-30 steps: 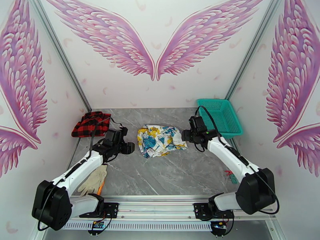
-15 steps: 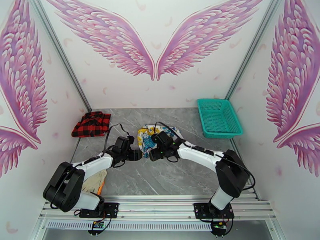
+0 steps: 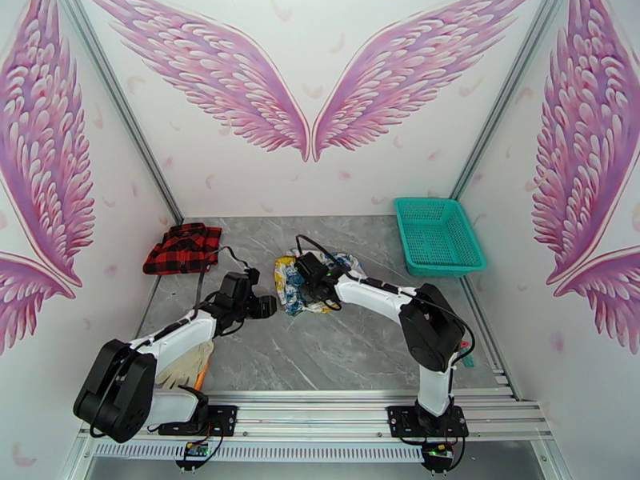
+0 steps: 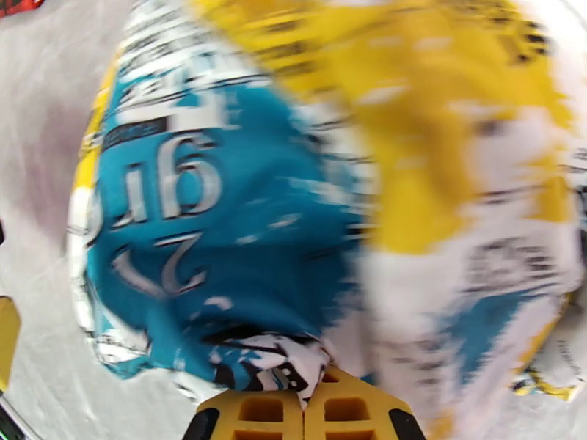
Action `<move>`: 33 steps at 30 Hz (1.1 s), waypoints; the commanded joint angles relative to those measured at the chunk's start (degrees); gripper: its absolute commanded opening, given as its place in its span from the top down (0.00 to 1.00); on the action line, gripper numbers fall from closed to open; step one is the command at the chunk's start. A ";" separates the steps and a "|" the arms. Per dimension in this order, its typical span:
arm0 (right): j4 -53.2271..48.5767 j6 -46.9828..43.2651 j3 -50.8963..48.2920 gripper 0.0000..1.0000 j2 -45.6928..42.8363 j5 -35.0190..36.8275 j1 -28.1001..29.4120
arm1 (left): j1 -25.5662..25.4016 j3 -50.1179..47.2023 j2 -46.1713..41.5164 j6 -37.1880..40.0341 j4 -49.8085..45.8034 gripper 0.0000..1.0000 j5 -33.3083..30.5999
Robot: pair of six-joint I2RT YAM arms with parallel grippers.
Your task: Fold and stack the mixed laundry pile
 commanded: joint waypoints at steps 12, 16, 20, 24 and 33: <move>-7.60 -6.59 7.95 1.00 -24.83 -0.66 -19.90 | -10.51 7.50 16.91 6.53 18.57 0.26 1.77; -8.06 -6.15 8.52 1.00 -25.59 -2.64 -21.72 | -11.75 11.80 23.01 7.22 21.53 0.33 1.37; -8.35 -6.05 8.71 1.00 -25.75 -3.49 -23.42 | -13.01 16.67 25.66 8.12 21.54 0.89 2.73; -10.19 -6.36 10.83 1.00 -26.79 -3.35 -25.54 | -13.39 18.69 18.97 11.05 14.93 1.00 -1.80; -13.78 -5.54 9.46 1.00 -43.99 0.93 -26.10 | -13.91 26.88 -15.13 25.39 -14.87 1.00 -12.33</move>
